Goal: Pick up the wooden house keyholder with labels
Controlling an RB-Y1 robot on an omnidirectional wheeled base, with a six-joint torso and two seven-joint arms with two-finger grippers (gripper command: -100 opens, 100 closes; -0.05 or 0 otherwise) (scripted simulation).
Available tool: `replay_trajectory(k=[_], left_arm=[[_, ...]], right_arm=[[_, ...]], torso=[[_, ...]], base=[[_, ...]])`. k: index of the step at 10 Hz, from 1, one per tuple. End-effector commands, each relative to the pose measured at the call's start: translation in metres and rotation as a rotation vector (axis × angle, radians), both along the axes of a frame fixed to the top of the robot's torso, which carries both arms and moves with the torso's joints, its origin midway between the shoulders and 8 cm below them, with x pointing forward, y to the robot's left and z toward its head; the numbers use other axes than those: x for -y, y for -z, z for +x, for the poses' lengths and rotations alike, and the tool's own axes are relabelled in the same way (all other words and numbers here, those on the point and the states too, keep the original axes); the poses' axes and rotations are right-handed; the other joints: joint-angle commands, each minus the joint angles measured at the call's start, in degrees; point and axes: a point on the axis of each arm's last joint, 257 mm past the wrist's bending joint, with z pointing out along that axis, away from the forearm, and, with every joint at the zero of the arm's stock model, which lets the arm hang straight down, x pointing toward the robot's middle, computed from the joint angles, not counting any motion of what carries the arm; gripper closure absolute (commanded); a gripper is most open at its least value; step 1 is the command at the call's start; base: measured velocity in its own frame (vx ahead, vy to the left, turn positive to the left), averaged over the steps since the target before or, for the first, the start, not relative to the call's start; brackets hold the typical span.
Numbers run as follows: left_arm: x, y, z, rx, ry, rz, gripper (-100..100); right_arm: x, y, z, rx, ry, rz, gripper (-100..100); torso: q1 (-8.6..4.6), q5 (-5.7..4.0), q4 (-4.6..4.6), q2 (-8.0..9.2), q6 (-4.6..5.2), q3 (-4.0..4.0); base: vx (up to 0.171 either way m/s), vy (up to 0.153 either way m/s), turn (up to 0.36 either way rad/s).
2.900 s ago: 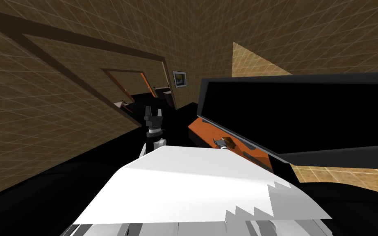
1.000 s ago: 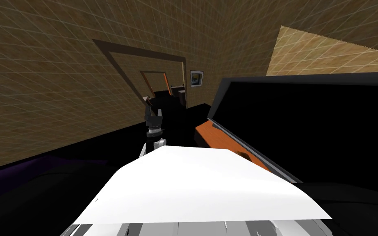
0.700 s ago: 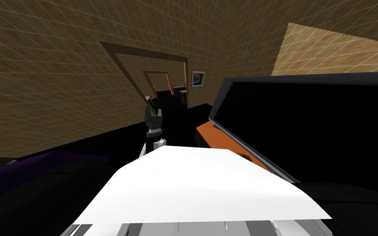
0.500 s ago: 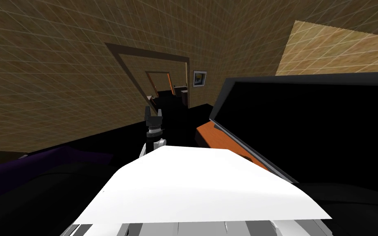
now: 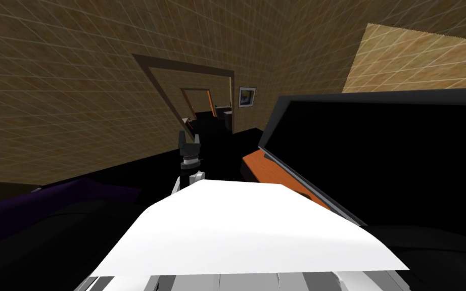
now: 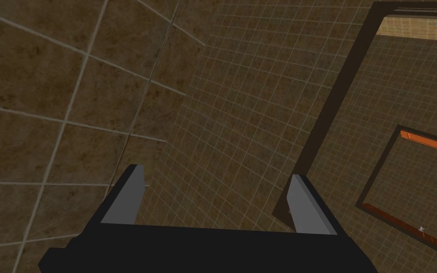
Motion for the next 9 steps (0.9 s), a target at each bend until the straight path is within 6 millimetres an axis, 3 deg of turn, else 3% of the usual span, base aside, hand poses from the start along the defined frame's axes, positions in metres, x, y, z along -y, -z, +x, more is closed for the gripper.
replay_trajectory(k=[1, 2, 4, 7, 8, 9], left_arm=[[0.000, 0.000, 0.000, 0.000, 0.000, 0.000, 0], [0.000, 0.000, 0.000, 0.000, 0.000, 0.000, 0], [0.000, 0.000, 0.000, 0.000, 0.000, 0.000, 0], [0.000, 0.000, 0.000, 0.000, 0.000, 0.000, 0], [0.000, 0.000, 0.000, 0.000, 0.000, 0.000, 0], [0.000, 0.000, 0.000, 0.000, 0.000, 0.000, 0]], right_arm=[[-0.003, 0.003, 0.014, 0.000, -0.017, 0.003, -100], [-0.007, 0.006, 0.029, -0.001, -0.034, 0.005, -100], [-0.007, 0.006, 0.029, -0.001, -0.034, 0.005, -100], [-0.017, 0.013, 0.072, -0.002, -0.087, 0.008, -100], [-0.017, 0.013, 0.072, -0.002, -0.087, 0.008, -100], [-0.020, 0.014, 0.087, -0.002, -0.105, 0.008, -100]], torso=[[0.00, 0.00, 0.00, 0.00, 0.00, 0.00], [0.03, 0.00, 0.00, 0.00, 0.01, 0.00], [0.03, 0.01, 0.00, 0.01, 0.00, 0.01], [0.04, 0.00, 0.00, 0.00, 0.00, 0.00], [0.04, 0.01, 0.00, 0.02, 0.01, 0.01], [-0.01, 0.00, 0.00, 0.04, 0.01, 0.02]], base=[[-0.006, 0.009, -0.086], [-0.009, 0.015, -0.138], [-0.011, -0.001, -0.039], [-0.012, 0.007, -0.105], [-0.019, -0.004, -0.070], [-0.018, 0.002, -0.110]])
